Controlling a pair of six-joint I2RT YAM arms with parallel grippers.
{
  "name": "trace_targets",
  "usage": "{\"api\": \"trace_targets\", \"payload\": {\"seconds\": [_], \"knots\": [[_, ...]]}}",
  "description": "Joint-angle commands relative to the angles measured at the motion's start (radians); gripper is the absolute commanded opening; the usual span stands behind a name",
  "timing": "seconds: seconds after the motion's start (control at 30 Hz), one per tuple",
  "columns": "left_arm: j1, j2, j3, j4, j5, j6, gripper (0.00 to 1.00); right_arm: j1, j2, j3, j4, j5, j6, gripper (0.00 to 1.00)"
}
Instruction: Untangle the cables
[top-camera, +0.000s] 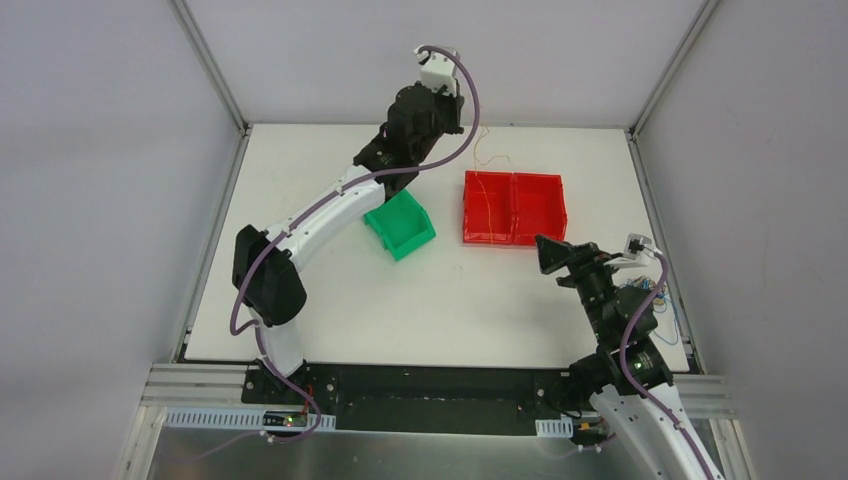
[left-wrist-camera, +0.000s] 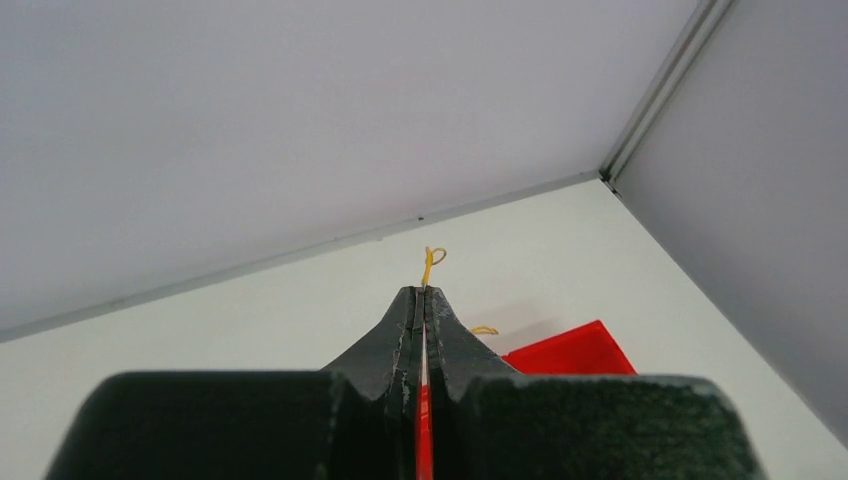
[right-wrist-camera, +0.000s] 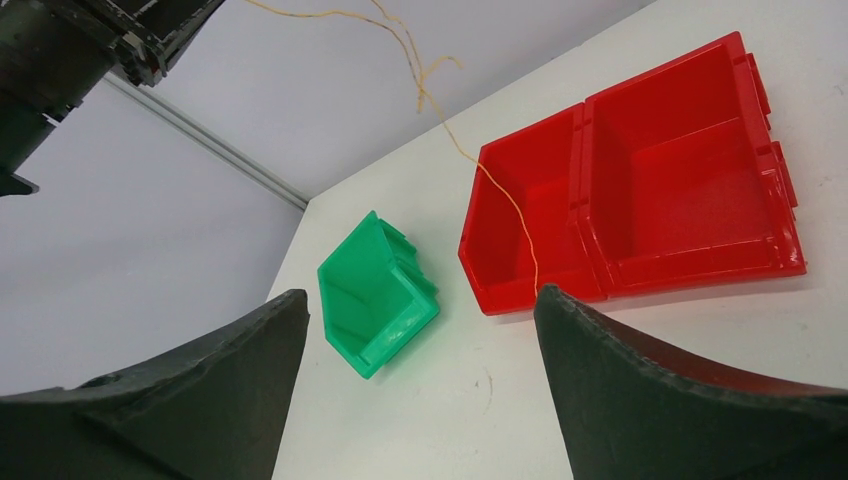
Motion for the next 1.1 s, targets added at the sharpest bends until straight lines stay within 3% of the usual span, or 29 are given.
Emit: {"api": "trace_targets", "payload": {"seconds": [0.0, 0.23, 0.47, 0.7, 0.87, 1.07], "knots": [[0.004, -0.022, 0.144, 0.010, -0.101, 0.042, 0.00, -0.002, -0.004, 0.003, 0.023, 0.023, 0.006, 0.87], [0.004, 0.029, 0.256, -0.011, -0.111, 0.041, 0.00, -0.002, -0.004, 0.002, 0.025, 0.017, 0.011, 0.87], [0.003, 0.053, 0.243, 0.005, -0.085, 0.061, 0.00, -0.002, -0.007, 0.002, 0.025, 0.013, 0.015, 0.87], [-0.006, -0.011, 0.072, 0.040, -0.014, 0.017, 0.00, -0.001, -0.013, 0.005, 0.017, 0.017, 0.013, 0.87], [-0.076, -0.067, -0.067, 0.038, -0.030, 0.086, 0.00, -0.001, -0.020, 0.008, 0.008, 0.025, 0.010, 0.87], [-0.130, -0.117, -0.196, 0.020, -0.040, 0.060, 0.00, -0.002, -0.010, 0.011, -0.003, 0.040, 0.011, 0.87]]}}
